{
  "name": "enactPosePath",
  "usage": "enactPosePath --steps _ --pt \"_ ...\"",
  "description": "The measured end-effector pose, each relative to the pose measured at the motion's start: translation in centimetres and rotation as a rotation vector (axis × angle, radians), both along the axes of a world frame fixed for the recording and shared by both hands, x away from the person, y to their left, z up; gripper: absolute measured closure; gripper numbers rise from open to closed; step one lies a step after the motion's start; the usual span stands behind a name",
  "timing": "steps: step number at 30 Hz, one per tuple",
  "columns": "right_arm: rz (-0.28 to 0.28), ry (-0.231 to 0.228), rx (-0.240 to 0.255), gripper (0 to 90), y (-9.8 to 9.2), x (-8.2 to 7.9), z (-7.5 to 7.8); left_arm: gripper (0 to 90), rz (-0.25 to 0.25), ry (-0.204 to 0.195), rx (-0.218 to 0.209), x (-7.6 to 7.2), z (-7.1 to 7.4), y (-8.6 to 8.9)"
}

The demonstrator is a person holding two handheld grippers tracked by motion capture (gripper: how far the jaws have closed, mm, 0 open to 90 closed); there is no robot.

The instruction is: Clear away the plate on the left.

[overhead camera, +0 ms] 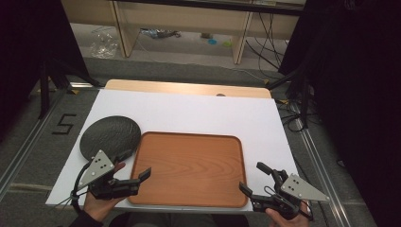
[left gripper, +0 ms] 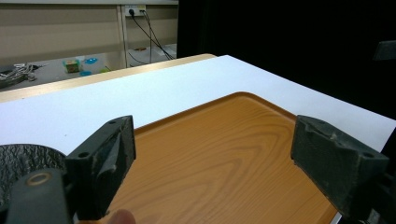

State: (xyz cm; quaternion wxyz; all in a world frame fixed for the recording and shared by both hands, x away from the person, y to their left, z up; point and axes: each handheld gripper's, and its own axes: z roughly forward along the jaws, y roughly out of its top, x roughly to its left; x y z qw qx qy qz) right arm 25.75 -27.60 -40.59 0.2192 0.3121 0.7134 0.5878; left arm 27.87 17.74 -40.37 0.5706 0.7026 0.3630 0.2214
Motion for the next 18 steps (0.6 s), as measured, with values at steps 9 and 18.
enactPosePath --steps 9,18 --pt "-0.002 -0.002 -0.001 15.5 -0.01 0.00 -0.02 13.8 0.003 0.009 0.002 0.11 -0.06 0.05" --pt "-0.001 -0.001 -0.002 15.5 -0.04 0.01 -0.03 13.8 0.010 0.024 -0.016 0.33 -0.11 0.41"
